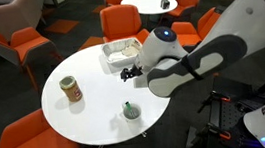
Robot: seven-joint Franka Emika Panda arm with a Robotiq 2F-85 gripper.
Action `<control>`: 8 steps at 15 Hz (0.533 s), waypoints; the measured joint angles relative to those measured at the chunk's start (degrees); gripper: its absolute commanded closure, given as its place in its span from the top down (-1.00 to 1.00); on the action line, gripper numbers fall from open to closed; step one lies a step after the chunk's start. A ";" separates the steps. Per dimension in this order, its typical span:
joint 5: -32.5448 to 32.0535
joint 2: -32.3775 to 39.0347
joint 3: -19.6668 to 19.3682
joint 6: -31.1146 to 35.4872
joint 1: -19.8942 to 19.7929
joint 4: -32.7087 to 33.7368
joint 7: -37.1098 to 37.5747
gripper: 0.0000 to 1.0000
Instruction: Pick the marker from the table and put it in the cup
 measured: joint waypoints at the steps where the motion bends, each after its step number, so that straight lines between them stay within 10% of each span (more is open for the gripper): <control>1: -0.02 -2.04 0.56 -3.33 -1.78 0.36 -2.33 1.00; 8: -14.75 -10.76 16.32 -17.27 -22.25 1.21 -5.18 1.00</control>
